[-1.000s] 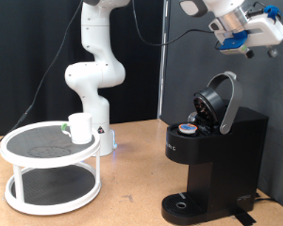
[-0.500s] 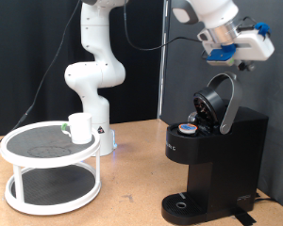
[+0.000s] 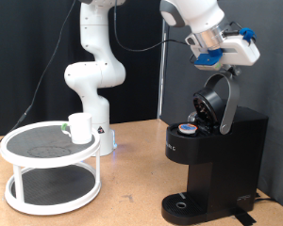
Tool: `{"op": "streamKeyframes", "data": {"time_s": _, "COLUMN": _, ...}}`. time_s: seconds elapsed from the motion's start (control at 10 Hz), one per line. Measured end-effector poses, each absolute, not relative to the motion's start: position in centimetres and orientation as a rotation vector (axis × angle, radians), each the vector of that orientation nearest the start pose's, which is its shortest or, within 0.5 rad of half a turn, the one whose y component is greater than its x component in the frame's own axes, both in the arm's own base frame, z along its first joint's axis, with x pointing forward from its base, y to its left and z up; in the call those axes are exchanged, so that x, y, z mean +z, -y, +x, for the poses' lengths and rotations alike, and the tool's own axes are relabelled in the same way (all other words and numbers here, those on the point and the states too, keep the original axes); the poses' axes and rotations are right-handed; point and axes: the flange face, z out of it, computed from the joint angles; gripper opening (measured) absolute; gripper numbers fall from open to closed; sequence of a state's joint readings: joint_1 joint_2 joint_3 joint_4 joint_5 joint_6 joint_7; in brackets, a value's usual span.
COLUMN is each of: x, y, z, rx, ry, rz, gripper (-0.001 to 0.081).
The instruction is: Make a cup of coffee with the keurig machine
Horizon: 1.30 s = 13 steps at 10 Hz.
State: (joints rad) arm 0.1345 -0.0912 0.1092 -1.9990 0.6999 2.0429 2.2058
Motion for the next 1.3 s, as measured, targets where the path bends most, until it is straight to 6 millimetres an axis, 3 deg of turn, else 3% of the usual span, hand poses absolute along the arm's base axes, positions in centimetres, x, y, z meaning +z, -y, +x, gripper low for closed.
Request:
{"op": "streamKeyframes", "data": {"time_s": 0.8, "x": 52.6, "y": -10.9, "z": 51.5, "rx": 0.723, "ry": -2.491, "rz": -1.115, "gripper": 0.0}}
{"op": "streamKeyframes", "data": {"time_s": 1.3, "x": 50.9, "y": -6.3, "z": 51.3, "rx": 0.586, "ry": -2.593, "rz": -1.136, "gripper": 0.0}}
